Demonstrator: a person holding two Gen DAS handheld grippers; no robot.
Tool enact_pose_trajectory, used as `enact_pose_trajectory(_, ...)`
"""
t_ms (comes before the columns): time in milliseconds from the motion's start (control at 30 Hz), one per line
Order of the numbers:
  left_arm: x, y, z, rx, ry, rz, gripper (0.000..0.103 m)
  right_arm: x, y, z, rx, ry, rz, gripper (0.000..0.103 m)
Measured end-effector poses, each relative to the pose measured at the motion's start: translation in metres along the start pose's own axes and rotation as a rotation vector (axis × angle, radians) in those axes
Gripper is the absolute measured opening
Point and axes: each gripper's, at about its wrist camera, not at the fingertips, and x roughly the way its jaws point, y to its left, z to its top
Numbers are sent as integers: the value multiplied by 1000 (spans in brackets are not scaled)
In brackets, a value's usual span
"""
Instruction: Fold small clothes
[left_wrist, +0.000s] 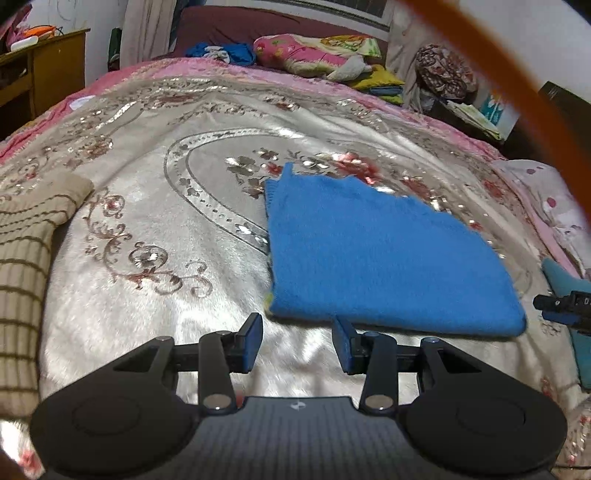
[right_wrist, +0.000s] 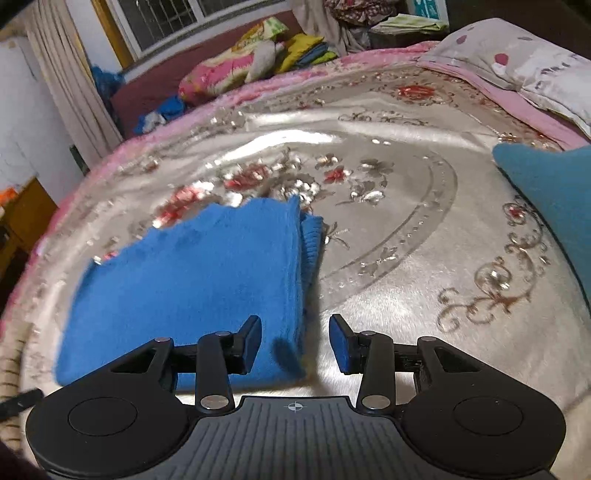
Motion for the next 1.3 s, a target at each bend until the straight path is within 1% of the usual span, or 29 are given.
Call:
enact_pose_trajectory(167,-41,-11,-2,19,-55,-14,47,-54,4,1,-19,-65,29,40)
enact_pose_trajectory(267,-58,-13,-3,16,-81,-42,51,-83,9,0,-23,-92,44,40)
enact_pose_trajectory(367,-63,-10,-4,-7,-99,-79,54,-101,13,-4,-8,-106,52,40)
enact_pose_trajectory(433,-56,-6,-5,-26,-97,-90,54,-102,19,-7,-9,-94,56,41)
enact_pose_trajectory(533,-41,3,-11,-82,-91,-103,54,-88,35,-10,-42,-61,45,41)
enact_pose_trajectory(600,-30,8,-15,-107,-72,-110,54,-70,47,-10,-64,-37,54,41)
enact_pose_trajectory(700,-11,11,-19,-91,-54,-97,54,-42,65,-13,-82,0,76,41)
enact_pose_trajectory(800,7,14,-18,-71,-49,-90,54,-14,85,-16,-107,44,76,41)
enact_pose_trajectory(933,28,17,-15,-87,-39,-120,54,12,103,-22,-124,68,106,41)
enact_pose_trajectory(1000,36,18,-14,-92,-39,-140,54,25,111,-22,-131,88,105,41)
enact_pose_trajectory(1300,59,24,-12,-131,-31,-180,54,60,144,-6,-190,107,113,41)
